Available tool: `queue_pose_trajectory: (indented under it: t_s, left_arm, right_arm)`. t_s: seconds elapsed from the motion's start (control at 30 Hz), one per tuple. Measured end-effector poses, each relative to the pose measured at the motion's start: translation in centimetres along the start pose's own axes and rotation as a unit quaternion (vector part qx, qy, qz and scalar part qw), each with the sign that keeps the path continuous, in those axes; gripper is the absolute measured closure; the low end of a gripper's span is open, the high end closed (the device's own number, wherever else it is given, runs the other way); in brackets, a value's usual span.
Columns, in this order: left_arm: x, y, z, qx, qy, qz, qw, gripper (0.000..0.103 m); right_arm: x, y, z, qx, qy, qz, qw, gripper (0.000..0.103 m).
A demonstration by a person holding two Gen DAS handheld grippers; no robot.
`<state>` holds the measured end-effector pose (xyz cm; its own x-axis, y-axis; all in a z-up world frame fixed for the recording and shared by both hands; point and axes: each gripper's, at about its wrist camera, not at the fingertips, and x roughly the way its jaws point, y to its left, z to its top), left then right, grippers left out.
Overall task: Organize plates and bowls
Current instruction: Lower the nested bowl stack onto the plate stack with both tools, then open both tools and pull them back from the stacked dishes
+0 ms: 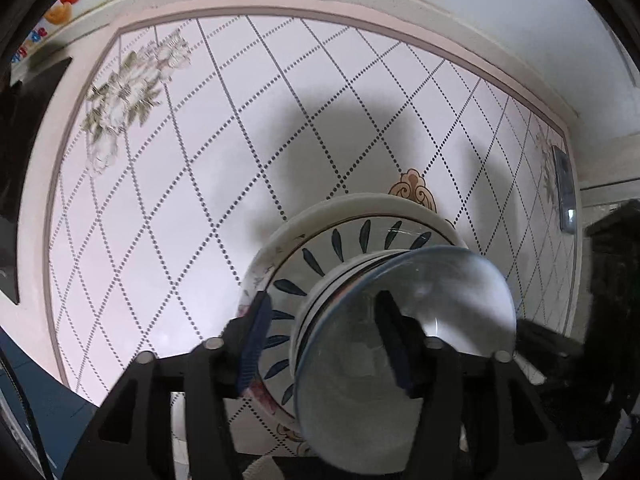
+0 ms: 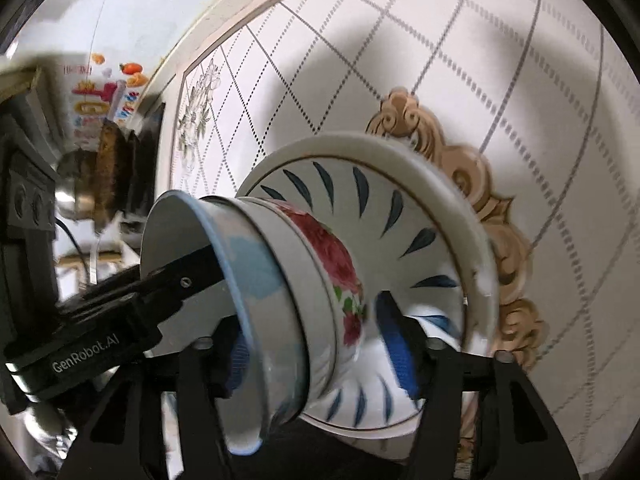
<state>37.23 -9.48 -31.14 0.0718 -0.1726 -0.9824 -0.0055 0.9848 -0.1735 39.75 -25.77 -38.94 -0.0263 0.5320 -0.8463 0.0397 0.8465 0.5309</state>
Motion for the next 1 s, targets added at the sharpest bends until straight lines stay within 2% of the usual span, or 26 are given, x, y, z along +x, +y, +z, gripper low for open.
queue_pose_trajectory:
  t_s: [0.03, 0.07, 0.17, 0.23, 0.47, 0.57, 0.63, 1.0]
  left_arm:
    - [-0.3, 0.0, -0.1, 0.002, -0.006, 0.003, 1.0, 0.03]
    - [-0.6, 0.1, -0.3, 0.003, -0.013, 0.008, 0.9999, 0.023]
    - [-1.1, 0.3, -0.9, -0.001, -0.025, 0.015, 0.9996, 0.011]
    - [-1.7, 0.3, -1.2, -0.006, -0.038, 0.02, 0.9991, 0.008]
    - [-5.0, -0.1, -3.3, -0.025, -0.095, 0.036, 0.9945, 0.007]
    - [-6.6, -0.2, -4.4, -0.031, -0.12, 0.041, 0.9915, 0.007]
    - [-7.8, -0.3, -5.3, -0.033, -0.137, 0.044, 0.989, 0.007]
    - [-14.2, 0.2, -10.5, 0.001, -0.215, 0.041, 0.9758, 0.007]
  right_arm:
    - [-0.4, 0.2, -0.1, -0.009, -0.006, -0.009, 1.0, 0.014]
    - [-0.9, 0.5, -0.2, -0.018, -0.013, -0.021, 1.0, 0.012]
    - [-2.5, 1.2, -0.6, -0.043, -0.034, -0.051, 0.997, 0.009]
    - [-3.6, 1.6, -1.0, -0.058, -0.049, -0.069, 0.995, 0.008]
    - [-7.2, 2.4, -2.5, -0.093, -0.103, -0.101, 0.985, 0.002]
    - [-9.1, 2.7, -3.4, -0.109, -0.127, -0.129, 0.977, 0.001]
    - [-10.1, 3.1, -3.9, -0.113, -0.137, -0.129, 0.976, 0.001]
    - [-15.9, 7.0, -10.5, -0.112, -0.221, -0.16, 0.955, 0.001]
